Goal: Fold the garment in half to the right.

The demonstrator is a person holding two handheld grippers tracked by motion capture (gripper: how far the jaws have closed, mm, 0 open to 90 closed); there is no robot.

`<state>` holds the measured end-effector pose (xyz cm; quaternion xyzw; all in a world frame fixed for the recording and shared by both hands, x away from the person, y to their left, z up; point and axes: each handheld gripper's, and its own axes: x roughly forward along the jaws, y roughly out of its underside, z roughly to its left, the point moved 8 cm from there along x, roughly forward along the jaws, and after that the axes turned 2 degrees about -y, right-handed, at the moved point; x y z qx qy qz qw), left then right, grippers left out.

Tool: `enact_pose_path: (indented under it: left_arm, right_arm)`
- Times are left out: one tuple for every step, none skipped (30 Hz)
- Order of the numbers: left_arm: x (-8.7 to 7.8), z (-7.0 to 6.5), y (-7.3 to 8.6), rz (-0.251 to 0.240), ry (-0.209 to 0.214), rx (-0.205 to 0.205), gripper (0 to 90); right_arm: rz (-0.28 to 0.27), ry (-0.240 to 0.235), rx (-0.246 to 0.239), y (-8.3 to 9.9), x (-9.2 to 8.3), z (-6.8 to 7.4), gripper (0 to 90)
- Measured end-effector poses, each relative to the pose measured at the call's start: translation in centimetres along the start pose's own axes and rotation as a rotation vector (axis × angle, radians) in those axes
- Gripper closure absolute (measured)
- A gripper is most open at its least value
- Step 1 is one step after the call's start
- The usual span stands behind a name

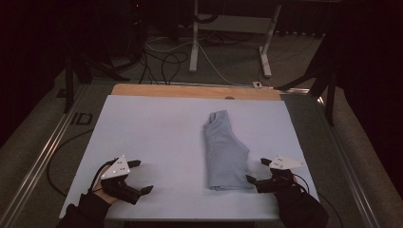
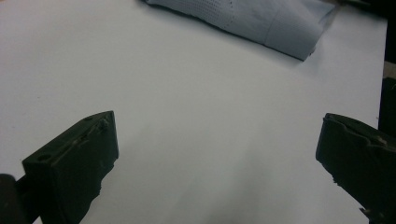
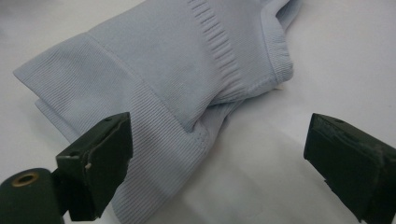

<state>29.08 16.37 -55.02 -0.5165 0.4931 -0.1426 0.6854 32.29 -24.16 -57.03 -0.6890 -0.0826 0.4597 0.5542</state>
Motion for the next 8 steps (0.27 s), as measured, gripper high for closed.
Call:
enact_pose_path:
  left_arm:
    - [-0.01, 0.01, 0.01, 0.0, -0.002, 0.001, 0.6]
    - [-0.01, 0.01, 0.02, 0.0, -0.002, 0.002, 0.6]
    - [-0.01, 0.01, 0.02, -0.001, -0.001, 0.001, 0.6]
    - [-0.01, 0.04, 0.04, 0.001, -0.004, -0.001, 0.6]
    - [0.0, 0.05, 0.04, 0.001, -0.005, -0.002, 0.6]
    - [0.0, 0.02, 0.02, 0.0, -0.005, -0.002, 0.5]
    - [0.0, 0.03, 0.03, 0.002, -0.006, 0.001, 0.6]
    - [0.0, 0.04, 0.02, 0.001, -0.005, 0.001, 0.6]
  right_arm:
    - [0.002, 0.0, -0.001, 0.01, 0.02, 0.02, 8.4]
    - [0.005, 0.0, -0.006, 0.04, 0.03, 0.04, 8.5]
    - [0.008, 0.003, -0.011, 0.07, 0.03, 0.04, 8.5]
    - [0.008, 0.004, -0.011, 0.08, 0.03, 0.03, 8.5]
    - [0.009, 0.002, -0.006, 0.1, 0.05, 0.02, 8.4]
    - [0.014, 0.002, -0.003, 0.15, 0.07, 0.02, 8.5]
    - [0.017, 0.003, -0.005, 0.17, 0.07, 0.06, 8.4]
    - [0.016, 0.004, -0.013, 0.16, 0.06, 0.06, 8.4]
